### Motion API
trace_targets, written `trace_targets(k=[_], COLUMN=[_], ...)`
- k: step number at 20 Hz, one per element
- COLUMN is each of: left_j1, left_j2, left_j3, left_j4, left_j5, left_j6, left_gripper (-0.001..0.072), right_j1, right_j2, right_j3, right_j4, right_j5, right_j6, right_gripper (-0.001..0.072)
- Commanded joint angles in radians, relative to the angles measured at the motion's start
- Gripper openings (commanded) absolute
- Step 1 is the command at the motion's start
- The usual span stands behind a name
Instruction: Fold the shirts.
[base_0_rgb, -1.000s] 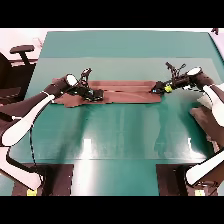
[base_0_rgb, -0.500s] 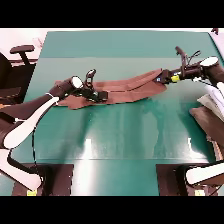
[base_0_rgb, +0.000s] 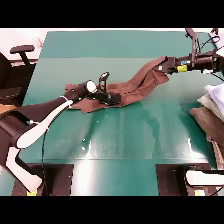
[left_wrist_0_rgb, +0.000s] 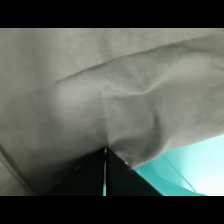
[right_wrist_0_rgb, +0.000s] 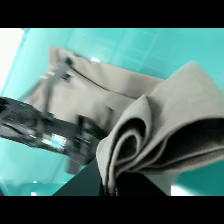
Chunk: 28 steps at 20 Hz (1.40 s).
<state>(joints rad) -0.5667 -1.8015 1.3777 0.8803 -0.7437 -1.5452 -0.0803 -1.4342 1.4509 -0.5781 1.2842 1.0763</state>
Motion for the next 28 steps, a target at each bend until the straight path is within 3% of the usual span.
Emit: trace_targets(k=[1, 5, 13, 20, 21, 22, 25, 28], left_j1=[-0.055, -0.087, -0.09, -0.055, -0.037, -0.022, 0.012, 0.078], left_j2=[-0.04, -0.086, -0.093, -0.089, -0.081, -0.068, -0.006, 0.043], left_j3=[0.066, 0.113, 0.114, 0.114, 0.114, 0.114, 0.113, 0.113], left_j4=[-0.02, -0.041, -0.05, -0.042, -0.043, -0.045, -0.031, 0.012], left_j5=[0.012, 0.011, 0.0, -0.131, -0.154, -0.169, -0.178, -0.227], left_j6=[-0.028, -0.038, -0.037, 0.03, 0.04, 0.064, 0.159, 0.159], left_gripper=[0.0017, 0.0017, 0.0018, 0.0024, 0.0265, 0.0704, 0.0682, 0.0682], right_j1=[0.041, 0.155, 0.454, 0.482, 0.477, 0.468, 0.441, 0.413], right_j2=[0.036, 0.037, 0.03, -0.004, -0.003, -0.004, -0.004, -0.004], right_j3=[0.001, 0.001, 0.0, 0.0, 0.0, 0.0, 0.0, 0.0], right_j4=[0.011, 0.011, 0.002, -0.006, -0.006, -0.013, -0.024, -0.024], right_j5=[-0.009, -0.085, -0.41, -0.429, -0.429, -0.428, -0.428, -0.424], right_j6=[0.067, 0.129, 0.199, 0.199, 0.199, 0.199, 0.199, 0.199], right_gripper=[0.002, 0.002, 0.002, 0.002, 0.002, 0.002, 0.002, 0.002])
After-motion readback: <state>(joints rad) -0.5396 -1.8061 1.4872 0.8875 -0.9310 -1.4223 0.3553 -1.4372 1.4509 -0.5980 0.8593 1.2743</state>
